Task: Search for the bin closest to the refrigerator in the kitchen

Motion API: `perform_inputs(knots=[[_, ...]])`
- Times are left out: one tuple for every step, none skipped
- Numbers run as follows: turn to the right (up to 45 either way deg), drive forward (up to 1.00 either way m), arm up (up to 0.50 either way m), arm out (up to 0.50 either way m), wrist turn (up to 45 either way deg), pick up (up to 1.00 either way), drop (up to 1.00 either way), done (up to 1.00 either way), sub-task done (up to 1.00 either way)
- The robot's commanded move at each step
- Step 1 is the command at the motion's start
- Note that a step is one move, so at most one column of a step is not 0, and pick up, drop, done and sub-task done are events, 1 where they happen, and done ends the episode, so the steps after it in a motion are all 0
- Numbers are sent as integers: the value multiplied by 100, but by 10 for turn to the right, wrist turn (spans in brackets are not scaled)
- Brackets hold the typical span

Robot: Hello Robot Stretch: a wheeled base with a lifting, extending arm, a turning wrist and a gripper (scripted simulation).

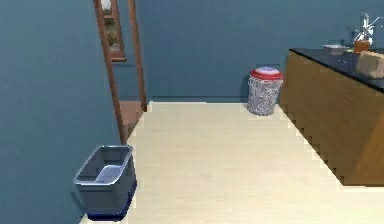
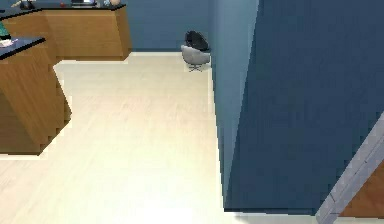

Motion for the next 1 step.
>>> perform_inputs(knots=[[-30,0,0,0,0,0,0,0,0]])
